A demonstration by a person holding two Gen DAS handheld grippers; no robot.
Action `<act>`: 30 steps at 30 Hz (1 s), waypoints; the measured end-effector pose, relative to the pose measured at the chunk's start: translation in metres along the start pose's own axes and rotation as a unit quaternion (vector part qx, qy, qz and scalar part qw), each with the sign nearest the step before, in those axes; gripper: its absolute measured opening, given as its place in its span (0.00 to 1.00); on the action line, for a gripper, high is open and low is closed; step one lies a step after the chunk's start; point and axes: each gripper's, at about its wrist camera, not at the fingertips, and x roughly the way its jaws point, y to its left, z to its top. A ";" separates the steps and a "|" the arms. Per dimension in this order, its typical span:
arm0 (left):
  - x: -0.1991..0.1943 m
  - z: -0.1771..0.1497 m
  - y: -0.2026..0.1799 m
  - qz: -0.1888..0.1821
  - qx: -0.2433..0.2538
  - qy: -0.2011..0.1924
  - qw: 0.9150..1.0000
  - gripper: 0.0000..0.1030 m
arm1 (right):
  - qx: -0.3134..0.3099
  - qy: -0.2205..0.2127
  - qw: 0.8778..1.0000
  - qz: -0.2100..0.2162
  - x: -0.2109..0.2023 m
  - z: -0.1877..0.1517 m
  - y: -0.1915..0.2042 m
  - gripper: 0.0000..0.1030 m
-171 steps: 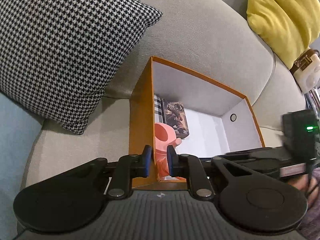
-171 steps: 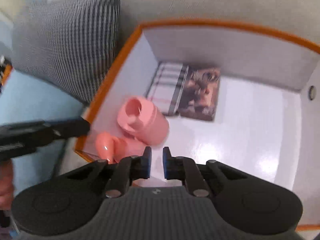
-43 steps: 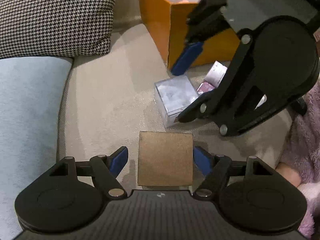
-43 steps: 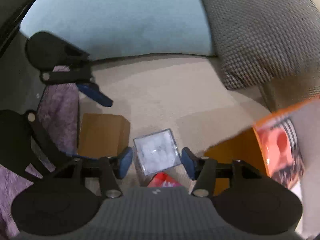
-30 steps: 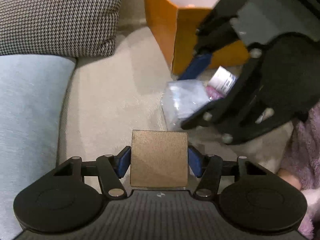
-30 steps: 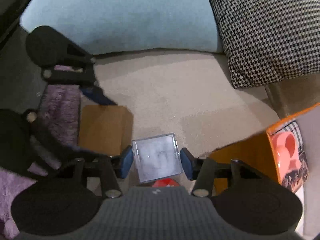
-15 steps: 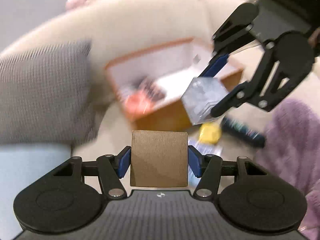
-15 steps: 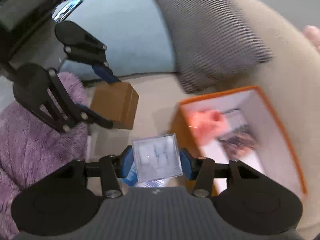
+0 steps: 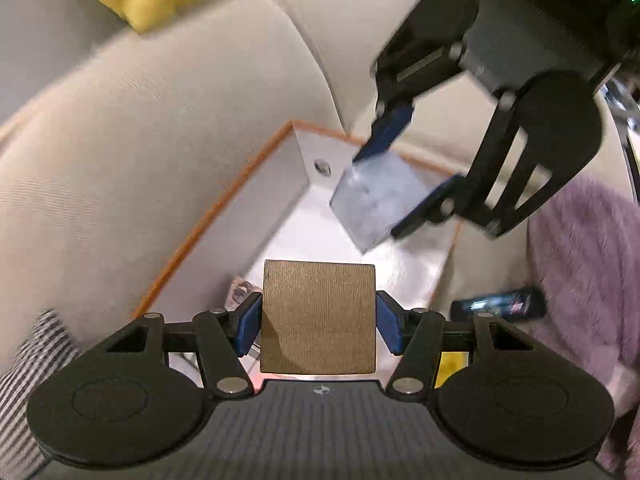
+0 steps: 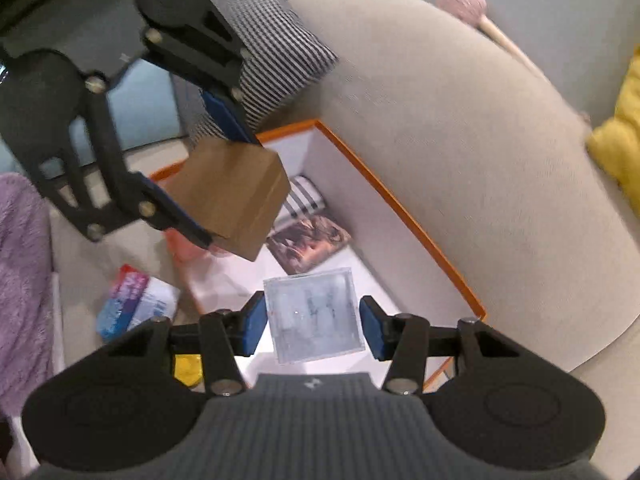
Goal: Organize rigid objects
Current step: 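Carry the tan cube and clear cube with both tools over the orange box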
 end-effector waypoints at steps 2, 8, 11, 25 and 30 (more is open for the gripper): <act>0.026 0.000 0.008 -0.017 0.018 0.027 0.999 0.66 | 0.004 0.006 1.000 0.006 0.015 -0.002 -0.007 0.50; 0.079 -0.009 0.020 -0.085 0.054 0.078 0.992 0.66 | 0.013 0.027 0.999 0.035 0.044 -0.013 -0.019 0.50; 0.094 -0.013 0.020 -0.121 0.066 0.100 0.985 0.66 | 0.018 0.035 0.998 0.057 0.061 -0.015 -0.022 0.50; 0.121 -0.018 0.016 -0.138 0.155 0.147 0.967 0.67 | 0.011 0.052 0.994 0.099 0.099 -0.015 -0.017 0.50; 0.111 -0.023 0.014 -0.104 0.175 0.143 0.968 0.76 | 0.009 0.058 0.992 0.116 0.102 -0.014 -0.013 0.50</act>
